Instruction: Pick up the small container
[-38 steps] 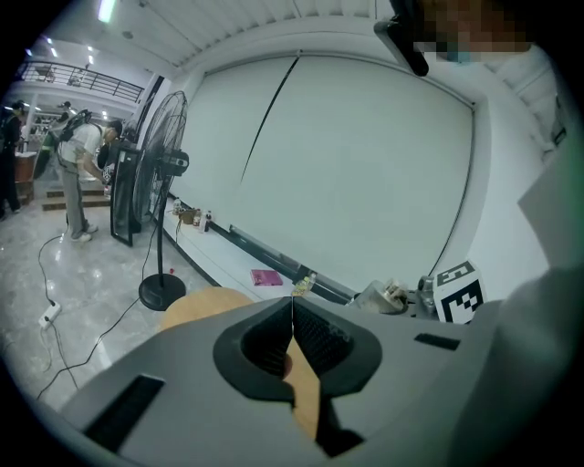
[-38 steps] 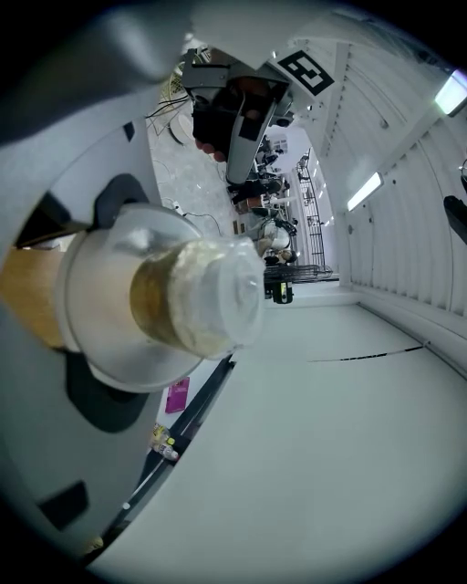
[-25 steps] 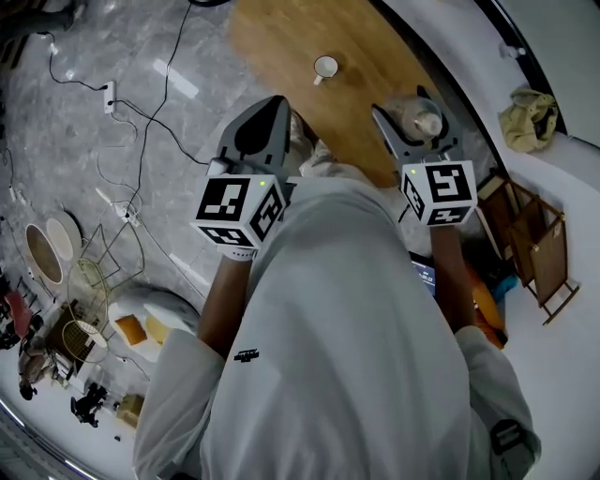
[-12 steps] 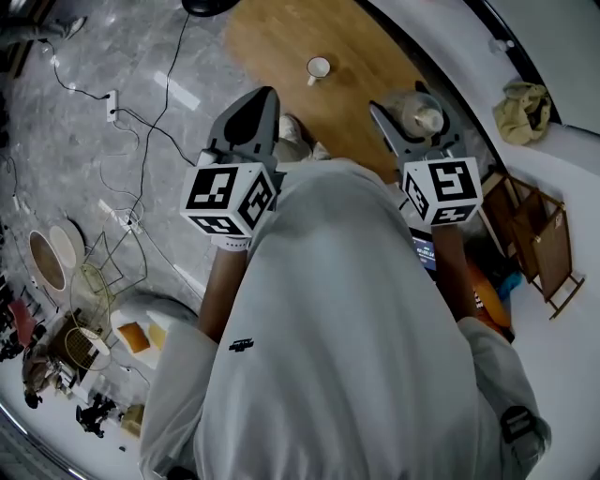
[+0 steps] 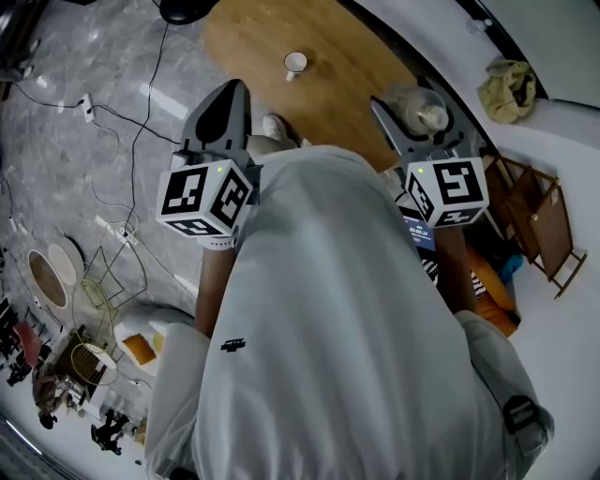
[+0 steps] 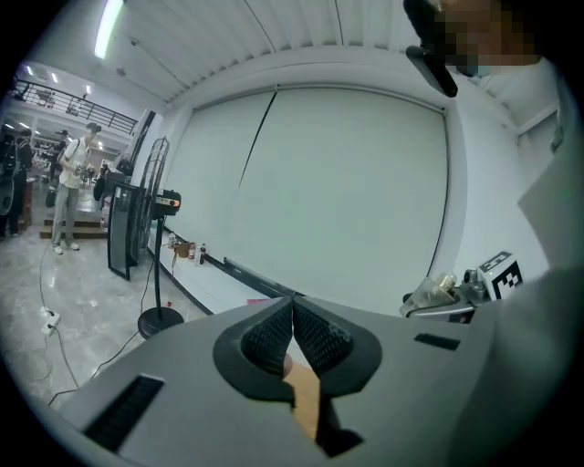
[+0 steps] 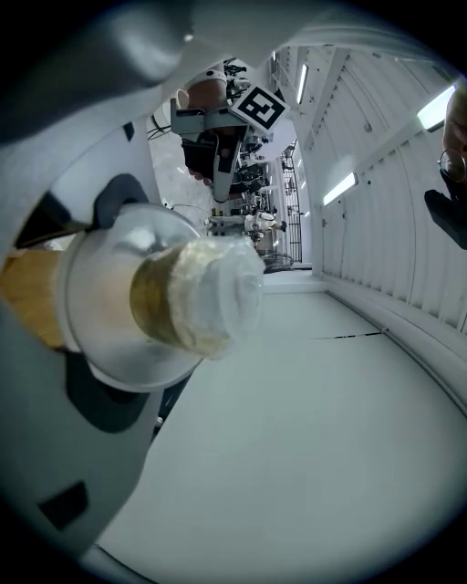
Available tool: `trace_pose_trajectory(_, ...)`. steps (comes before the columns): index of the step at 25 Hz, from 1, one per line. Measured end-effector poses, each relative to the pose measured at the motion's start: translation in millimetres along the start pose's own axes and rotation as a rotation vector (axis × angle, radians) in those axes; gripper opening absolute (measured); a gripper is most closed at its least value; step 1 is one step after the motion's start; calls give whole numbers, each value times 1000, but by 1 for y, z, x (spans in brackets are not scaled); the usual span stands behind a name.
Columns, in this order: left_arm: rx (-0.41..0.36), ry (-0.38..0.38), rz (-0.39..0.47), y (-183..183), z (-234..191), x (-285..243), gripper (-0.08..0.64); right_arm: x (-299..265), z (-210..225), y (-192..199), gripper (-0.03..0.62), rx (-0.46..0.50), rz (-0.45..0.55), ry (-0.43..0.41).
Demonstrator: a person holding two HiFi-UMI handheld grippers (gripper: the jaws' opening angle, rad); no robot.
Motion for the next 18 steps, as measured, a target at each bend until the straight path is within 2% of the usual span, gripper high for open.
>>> trace_pose_trajectory(8,-16,25,-5,4,12,1,20,17,1,9,322,-2,-5,47)
trace_pose_trajectory(18,-7,37,-26,9,18,0,20,19,-2,9,321,-29,-1,41)
Point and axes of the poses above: the fingertips, and each gripper's own axes: x backward along the fingers, z to its right, y out of its underside, the point moved 5 cm from there along x, backward along the fingers, and after that the axes turned 2 degrees about x, right-handed, at the moved point
